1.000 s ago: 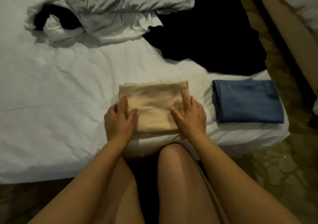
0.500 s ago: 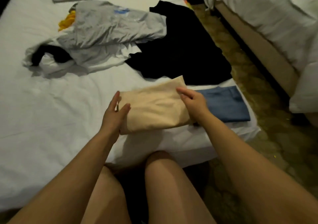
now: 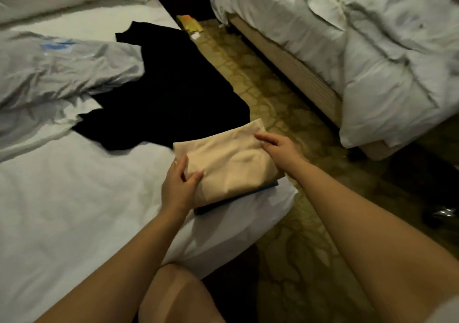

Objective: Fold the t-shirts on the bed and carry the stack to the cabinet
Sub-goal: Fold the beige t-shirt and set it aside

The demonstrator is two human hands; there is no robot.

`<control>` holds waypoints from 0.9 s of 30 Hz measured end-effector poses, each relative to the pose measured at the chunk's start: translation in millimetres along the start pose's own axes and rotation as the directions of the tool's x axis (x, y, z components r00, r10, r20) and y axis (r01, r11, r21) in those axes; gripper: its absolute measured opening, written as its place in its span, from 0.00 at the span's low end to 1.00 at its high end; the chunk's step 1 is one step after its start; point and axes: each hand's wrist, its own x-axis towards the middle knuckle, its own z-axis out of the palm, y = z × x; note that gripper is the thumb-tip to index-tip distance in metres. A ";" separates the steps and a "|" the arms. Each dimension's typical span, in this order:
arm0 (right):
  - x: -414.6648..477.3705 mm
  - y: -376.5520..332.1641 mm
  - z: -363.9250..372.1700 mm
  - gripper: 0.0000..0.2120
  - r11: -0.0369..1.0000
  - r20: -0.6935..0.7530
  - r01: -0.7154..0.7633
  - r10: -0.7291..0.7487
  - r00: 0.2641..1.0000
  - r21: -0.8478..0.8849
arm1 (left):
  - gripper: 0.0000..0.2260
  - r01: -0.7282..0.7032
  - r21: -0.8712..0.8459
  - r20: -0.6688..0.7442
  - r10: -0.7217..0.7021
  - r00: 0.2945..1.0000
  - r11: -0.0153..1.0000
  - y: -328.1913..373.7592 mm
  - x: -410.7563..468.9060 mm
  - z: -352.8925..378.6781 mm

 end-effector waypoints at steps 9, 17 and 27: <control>18.7 33.3 19.6 0.17 0.893 0.036 0.037 -0.023 0.999 -0.449 | 0.25 0.088 0.312 -0.014 -0.088 0.996 0.946 -30.9 5.1 27.3; -5.7 23.5 81.6 0.27 0.466 0.209 0.309 -0.253 0.944 -0.829 | 0.23 -0.261 0.717 0.109 0.266 0.958 0.646 -23.5 20.3 49.9; 23.6 50.8 87.5 0.36 0.416 0.200 0.269 -0.202 0.959 -0.868 | 0.25 -0.150 0.773 0.174 0.022 0.985 0.616 -44.5 44.2 63.2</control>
